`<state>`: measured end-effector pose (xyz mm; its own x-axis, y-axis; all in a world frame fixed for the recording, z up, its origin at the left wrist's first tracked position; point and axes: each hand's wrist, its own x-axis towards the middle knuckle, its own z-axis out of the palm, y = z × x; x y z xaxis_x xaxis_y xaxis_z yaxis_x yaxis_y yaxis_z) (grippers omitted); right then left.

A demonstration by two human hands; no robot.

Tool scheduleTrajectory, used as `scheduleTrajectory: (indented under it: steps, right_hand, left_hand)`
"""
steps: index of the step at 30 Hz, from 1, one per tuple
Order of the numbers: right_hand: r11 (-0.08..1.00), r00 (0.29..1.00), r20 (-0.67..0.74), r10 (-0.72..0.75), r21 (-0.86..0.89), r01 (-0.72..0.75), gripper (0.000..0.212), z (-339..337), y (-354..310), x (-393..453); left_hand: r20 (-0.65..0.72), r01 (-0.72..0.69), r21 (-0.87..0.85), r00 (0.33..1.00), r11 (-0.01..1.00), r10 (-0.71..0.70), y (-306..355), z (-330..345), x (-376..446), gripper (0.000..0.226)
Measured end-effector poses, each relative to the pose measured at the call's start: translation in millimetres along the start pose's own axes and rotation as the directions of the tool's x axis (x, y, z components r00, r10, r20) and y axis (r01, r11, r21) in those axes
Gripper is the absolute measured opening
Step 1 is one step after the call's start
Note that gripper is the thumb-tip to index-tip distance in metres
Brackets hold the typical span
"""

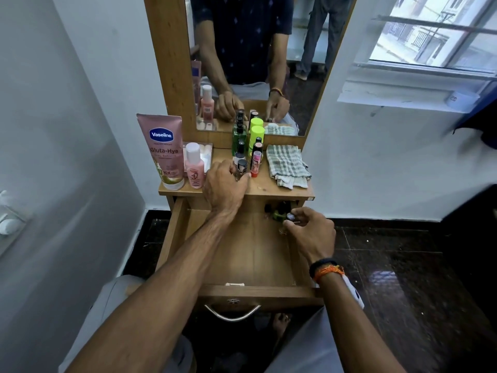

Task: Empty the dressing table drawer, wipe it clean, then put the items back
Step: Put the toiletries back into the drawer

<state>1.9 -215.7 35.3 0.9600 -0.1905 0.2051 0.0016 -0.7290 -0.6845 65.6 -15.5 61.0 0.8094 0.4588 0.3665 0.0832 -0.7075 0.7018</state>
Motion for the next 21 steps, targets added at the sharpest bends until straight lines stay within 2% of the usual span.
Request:
scheduleTrajectory:
  steps: [7, 14, 21]
  right_hand:
    - [0.996, 0.996, 0.068, -0.050, -0.066, 0.055, 0.032, 6.7, 6.9, 10.3]
    - [0.989, 0.987, 0.134, -0.086, -0.105, 0.101, 0.035, 15.8, 13.1, 23.2]
    - [0.980, 0.984, 0.123, -0.126, -0.140, 0.143, 0.034, 25.5, 20.9, 28.9]
  left_hand:
    - [0.007, -0.012, 0.040, 1.000, 0.999, 0.011, -0.9, 1.6, 2.3, 0.038]
    - [0.014, -0.024, -0.094, 1.000, 0.995, 0.025, 3.7, -10.5, -6.7, 0.024]
    - [0.045, -0.207, -0.236, 0.974, 0.949, 0.223, -6.8, -23.9, -52.3, 0.022]
